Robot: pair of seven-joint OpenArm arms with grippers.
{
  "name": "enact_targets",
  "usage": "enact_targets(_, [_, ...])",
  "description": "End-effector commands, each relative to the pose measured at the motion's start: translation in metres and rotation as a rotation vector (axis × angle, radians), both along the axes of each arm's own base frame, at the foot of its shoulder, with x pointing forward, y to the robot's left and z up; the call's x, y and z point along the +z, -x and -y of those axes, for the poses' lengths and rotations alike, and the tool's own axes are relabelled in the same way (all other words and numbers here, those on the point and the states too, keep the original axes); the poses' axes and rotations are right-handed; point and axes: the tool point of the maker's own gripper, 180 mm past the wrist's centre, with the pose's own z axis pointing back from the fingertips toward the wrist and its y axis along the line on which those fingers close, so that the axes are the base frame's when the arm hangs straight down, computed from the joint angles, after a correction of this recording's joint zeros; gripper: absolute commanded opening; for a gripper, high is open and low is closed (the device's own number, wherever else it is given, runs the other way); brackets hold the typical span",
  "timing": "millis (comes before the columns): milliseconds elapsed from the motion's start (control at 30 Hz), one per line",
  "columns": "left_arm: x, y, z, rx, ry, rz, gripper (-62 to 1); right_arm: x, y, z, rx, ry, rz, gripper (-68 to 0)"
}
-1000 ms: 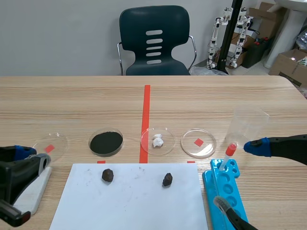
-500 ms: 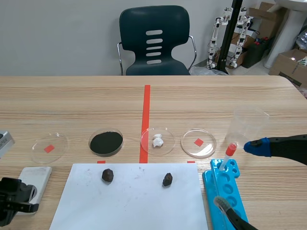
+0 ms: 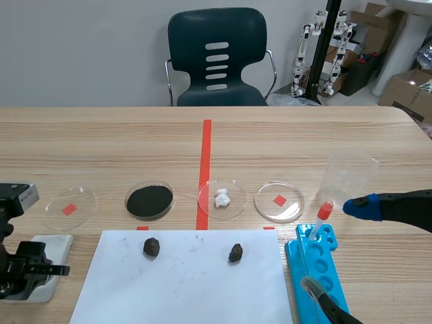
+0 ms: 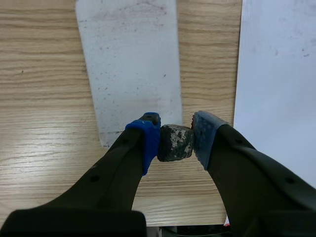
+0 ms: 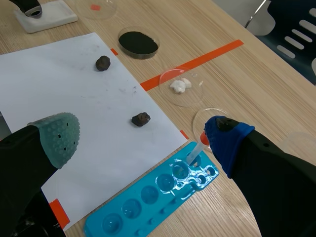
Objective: Rub the mineral on the streak plate below the first streak
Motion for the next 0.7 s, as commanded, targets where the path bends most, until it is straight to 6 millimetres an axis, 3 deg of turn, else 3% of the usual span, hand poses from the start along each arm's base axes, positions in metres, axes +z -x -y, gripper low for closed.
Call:
enact_targets(0, [0.003,-0.005,-0.004,0.012,-0.013,0.0,-55.8,0.004,-0.001,-0.001,-0.002,-0.019,0.009,-14.6])
enact_targets(667, [-0.018,-0.006,-0.027,0.09,-0.057,-0.154,-55.8,0.004,-0.001,-0.002,-0.002,-0.019,0.009,-14.6])
